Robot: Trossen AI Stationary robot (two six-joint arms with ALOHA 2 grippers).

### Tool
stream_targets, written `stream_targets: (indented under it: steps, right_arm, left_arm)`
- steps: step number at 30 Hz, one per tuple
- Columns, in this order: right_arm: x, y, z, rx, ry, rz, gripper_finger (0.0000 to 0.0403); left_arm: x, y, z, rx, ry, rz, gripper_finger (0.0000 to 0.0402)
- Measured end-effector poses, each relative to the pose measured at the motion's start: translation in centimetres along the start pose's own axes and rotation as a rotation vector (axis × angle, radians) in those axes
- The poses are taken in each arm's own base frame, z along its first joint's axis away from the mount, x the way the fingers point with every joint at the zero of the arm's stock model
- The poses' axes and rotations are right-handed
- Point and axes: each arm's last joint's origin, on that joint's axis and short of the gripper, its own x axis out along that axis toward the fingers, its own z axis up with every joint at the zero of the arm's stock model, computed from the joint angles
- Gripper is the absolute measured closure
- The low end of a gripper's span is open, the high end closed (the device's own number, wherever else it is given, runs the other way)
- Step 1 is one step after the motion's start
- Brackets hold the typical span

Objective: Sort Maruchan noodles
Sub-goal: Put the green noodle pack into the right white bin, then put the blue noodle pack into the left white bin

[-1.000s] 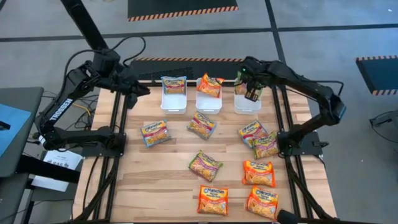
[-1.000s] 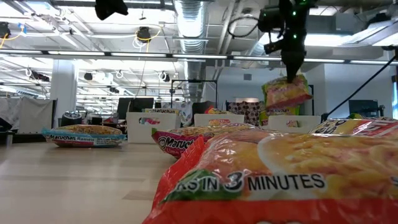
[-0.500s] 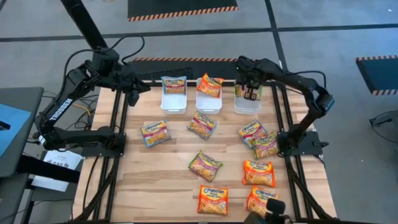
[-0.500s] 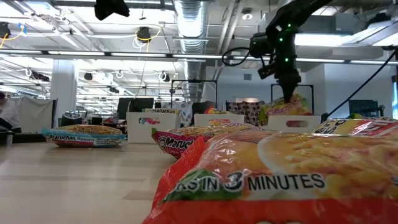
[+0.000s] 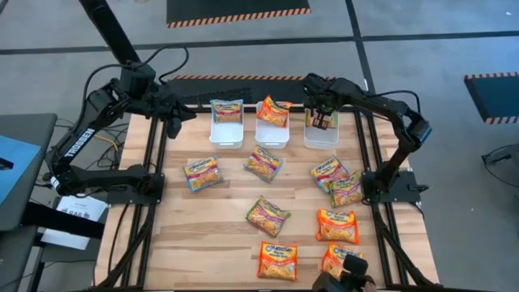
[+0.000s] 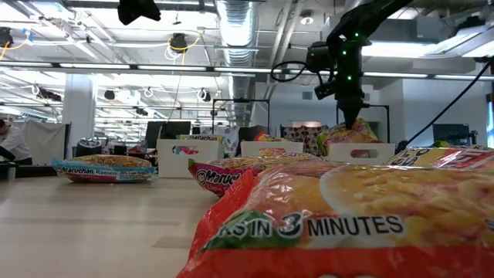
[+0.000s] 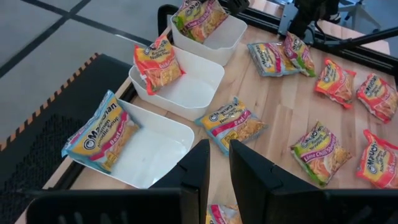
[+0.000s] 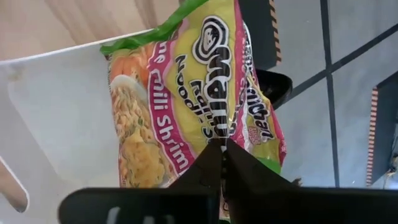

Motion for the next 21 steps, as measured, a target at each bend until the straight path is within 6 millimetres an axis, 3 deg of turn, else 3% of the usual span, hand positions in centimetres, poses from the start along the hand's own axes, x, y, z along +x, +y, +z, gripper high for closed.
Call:
stream_targets:
  steps: [14,21]
  right_arm:
    - [-0.1,0.3,-0.4,0.036,0.037,0.037,0.0284]
    - [-1.1,0.1,-1.0,0.11,0.025,0.032,0.0267]
  left_arm:
    - [0.0,0.0,0.0,0.001,-0.004,0.001,0.0355]
    - [0.0,0.0,0.0,-0.014,-0.004,0.0,0.0355]
